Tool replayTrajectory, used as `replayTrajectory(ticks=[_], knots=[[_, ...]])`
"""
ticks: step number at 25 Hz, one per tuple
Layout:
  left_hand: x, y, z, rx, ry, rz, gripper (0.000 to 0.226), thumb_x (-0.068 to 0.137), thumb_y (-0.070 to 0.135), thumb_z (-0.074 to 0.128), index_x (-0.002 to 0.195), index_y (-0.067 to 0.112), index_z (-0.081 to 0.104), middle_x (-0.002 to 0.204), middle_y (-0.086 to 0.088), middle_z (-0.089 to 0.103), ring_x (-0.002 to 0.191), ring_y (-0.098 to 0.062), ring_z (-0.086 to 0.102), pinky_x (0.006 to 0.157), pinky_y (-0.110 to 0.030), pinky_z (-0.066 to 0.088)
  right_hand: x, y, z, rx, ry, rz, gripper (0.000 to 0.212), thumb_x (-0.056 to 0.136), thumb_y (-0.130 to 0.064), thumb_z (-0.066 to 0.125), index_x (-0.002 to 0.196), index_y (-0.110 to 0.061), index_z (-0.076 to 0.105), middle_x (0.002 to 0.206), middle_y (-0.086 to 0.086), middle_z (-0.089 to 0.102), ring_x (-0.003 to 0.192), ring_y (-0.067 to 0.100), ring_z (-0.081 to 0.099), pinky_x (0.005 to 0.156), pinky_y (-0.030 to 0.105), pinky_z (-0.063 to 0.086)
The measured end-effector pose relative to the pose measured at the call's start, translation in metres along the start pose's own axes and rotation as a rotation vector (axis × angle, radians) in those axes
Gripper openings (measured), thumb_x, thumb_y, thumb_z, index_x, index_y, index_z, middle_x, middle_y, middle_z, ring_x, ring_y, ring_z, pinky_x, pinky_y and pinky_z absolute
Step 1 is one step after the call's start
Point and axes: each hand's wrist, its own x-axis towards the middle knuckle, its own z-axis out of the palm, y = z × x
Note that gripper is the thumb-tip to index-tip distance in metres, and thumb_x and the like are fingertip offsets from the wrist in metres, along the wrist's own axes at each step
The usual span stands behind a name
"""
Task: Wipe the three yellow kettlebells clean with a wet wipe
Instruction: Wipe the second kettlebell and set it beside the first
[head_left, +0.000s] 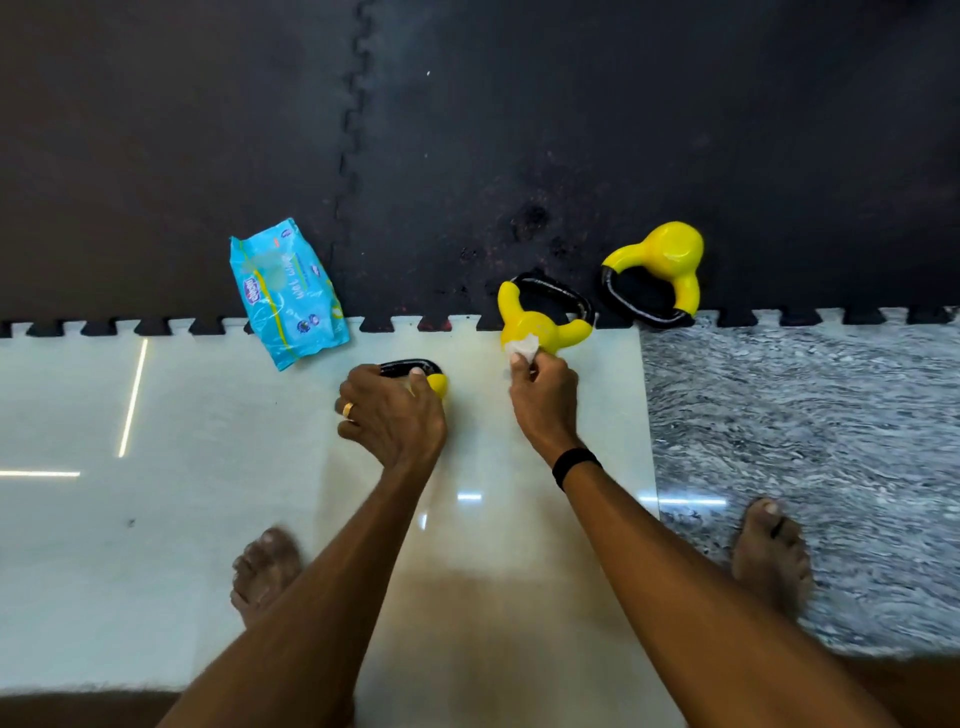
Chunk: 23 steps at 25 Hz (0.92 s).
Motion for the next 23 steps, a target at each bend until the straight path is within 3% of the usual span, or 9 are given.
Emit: replayTrajectory(ticks=[2,3,7,9,13,16,18,20,23], knots=[[-0.011,0.019,0.013,0.002,-0.051,0.118,0.037,0.087,0.031,0.059,0.116,0.013,0.045,0.125,-0.012,0.048,0.125,-0.034,0.039,0.101,-0.048,0.027,0.012,-0.003,-0.015,-0.237,0.238,-0.206,0.023,0.093,-0.021,0.052,0.087,-0.001,0.062,0.097,0.018,0.064,0.094,0.037,0.056,0.075,0.042,0.045],[-0.016,0.028,0.021,-0.008,-0.115,0.151,0.034,0.088,0.029,0.059,0.116,0.014,0.047,0.124,-0.011,0.050,0.124,-0.033,0.041,0.101,-0.047,0.029,0.023,-0.004,-0.018,-0.334,0.237,-0.284,0.024,0.093,-0.022,0.051,0.091,-0.001,0.062,0.103,0.018,0.061,0.100,0.037,0.053,0.081,0.044,0.043],[-0.019,0.061,0.058,-0.406,-0.525,0.116,0.022,0.091,0.024,0.052,0.108,0.012,0.056,0.108,-0.009,0.062,0.103,-0.029,0.058,0.090,-0.044,0.049,0.073,-0.015,-0.018,-0.533,-0.239,-0.162,0.032,0.100,-0.031,0.036,0.101,-0.005,0.056,0.115,0.018,0.062,0.114,0.034,0.053,0.106,0.049,0.022],[-0.013,0.071,0.065,-0.497,-0.577,0.016,0.026,0.094,0.027,0.048,0.109,0.008,0.059,0.105,-0.011,0.065,0.095,-0.028,0.060,0.081,-0.042,0.052,0.083,-0.016,-0.017,-0.542,-0.324,-0.110,0.034,0.101,-0.032,0.032,0.104,-0.007,0.054,0.119,0.017,0.062,0.119,0.032,0.051,0.113,0.052,0.012],[0.001,0.074,0.081,-0.527,-0.642,0.016,0.026,0.095,0.026,0.047,0.098,0.010,0.066,0.091,-0.007,0.065,0.082,-0.022,0.057,0.069,-0.031,0.044,0.066,0.002,-0.020,-0.514,-0.246,-0.251,0.027,0.101,-0.031,0.035,0.098,-0.012,0.054,0.107,0.008,0.061,0.108,0.030,0.053,0.106,0.051,0.015],[0.007,0.073,0.083,-0.514,-0.721,0.036,0.022,0.093,0.024,0.051,0.081,0.012,0.065,0.078,-0.008,0.064,0.074,-0.023,0.058,0.066,-0.032,0.048,0.050,0.020,-0.022,-0.304,-0.242,-0.327,0.028,0.100,-0.032,0.040,0.096,-0.012,0.059,0.098,0.001,0.054,0.102,0.027,0.052,0.094,0.038,0.023],[0.005,0.071,0.082,-0.484,-0.736,0.091,0.023,0.091,0.030,0.056,0.086,0.012,0.068,0.084,-0.008,0.068,0.078,-0.026,0.063,0.072,-0.036,0.054,0.044,0.029,-0.028,-0.222,-0.251,-0.333,0.029,0.098,-0.031,0.044,0.103,-0.009,0.063,0.110,0.005,0.058,0.108,0.028,0.051,0.098,0.043,0.036],[-0.003,0.071,0.078,-0.373,-0.702,0.211,0.027,0.089,0.038,0.060,0.098,0.013,0.067,0.096,-0.008,0.067,0.087,-0.027,0.064,0.080,-0.041,0.055,0.034,0.033,-0.036,-0.160,-0.244,-0.358,0.027,0.097,-0.020,0.050,0.113,-0.002,0.064,0.124,0.014,0.057,0.117,0.029,0.048,0.101,0.032,0.036],[-0.018,0.072,0.073,-0.153,-0.617,0.469,0.030,0.093,0.035,0.056,0.102,0.007,0.059,0.102,-0.012,0.054,0.090,-0.027,0.054,0.079,-0.041,0.047,0.019,0.036,-0.044,-0.113,-0.194,-0.385,0.026,0.096,-0.013,0.052,0.116,-0.001,0.063,0.122,0.016,0.058,0.115,0.027,0.049,0.098,0.023,0.036]])
